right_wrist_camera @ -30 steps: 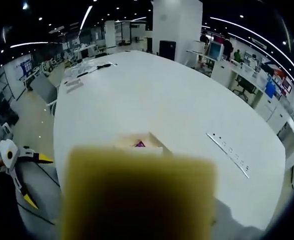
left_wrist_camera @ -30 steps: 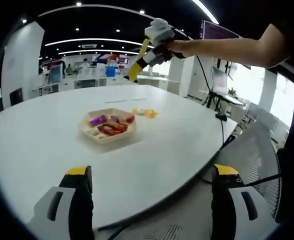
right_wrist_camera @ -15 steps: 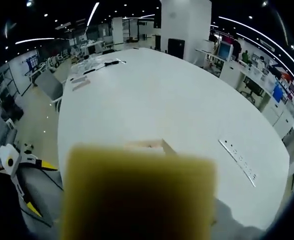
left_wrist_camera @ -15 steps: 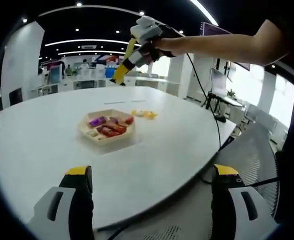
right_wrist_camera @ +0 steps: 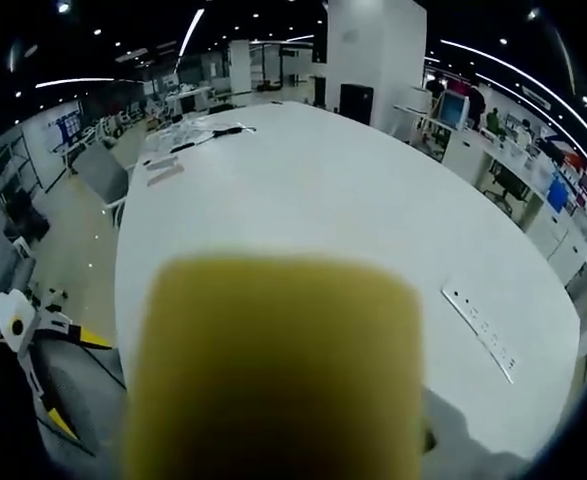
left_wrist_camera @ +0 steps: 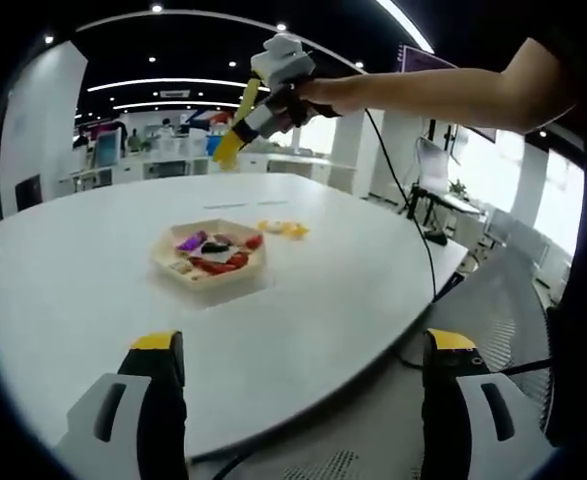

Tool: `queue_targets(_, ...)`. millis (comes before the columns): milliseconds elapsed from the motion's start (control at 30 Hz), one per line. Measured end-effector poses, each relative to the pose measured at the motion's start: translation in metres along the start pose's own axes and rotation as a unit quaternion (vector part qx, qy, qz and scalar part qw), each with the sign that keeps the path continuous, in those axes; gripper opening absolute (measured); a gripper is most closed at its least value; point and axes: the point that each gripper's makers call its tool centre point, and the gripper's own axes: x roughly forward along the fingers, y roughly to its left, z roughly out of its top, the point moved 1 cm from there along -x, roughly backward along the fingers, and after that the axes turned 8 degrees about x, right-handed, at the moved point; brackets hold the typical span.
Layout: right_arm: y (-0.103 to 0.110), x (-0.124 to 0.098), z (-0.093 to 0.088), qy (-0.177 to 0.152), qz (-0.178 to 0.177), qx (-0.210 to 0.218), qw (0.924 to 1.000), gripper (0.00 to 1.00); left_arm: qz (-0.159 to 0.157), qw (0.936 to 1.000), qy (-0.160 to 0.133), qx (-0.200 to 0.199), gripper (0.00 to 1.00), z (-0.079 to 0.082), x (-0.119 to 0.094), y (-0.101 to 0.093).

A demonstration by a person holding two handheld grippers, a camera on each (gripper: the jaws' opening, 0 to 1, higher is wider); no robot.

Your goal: Place the target food into the container with the food tongs after gripping and lifting it, then release it inside without dropping or visibly crushing the food.

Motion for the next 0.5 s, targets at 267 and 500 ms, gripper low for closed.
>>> queue_targets(267,-0.015,-0.009,-0.031,-0.004,-0.01,0.024,0.9997,0.26,-0.006,1.0,0.006,0.004,0.96,-0.002,0.0,-0.002)
queue_targets(500,-0.049,-0.027,-0.063,-0.014,-0.046,0.065,0.9967,0.26,-0.007,0.9999,0.014,0.002,0.96,-0.004,0.001,-0.003)
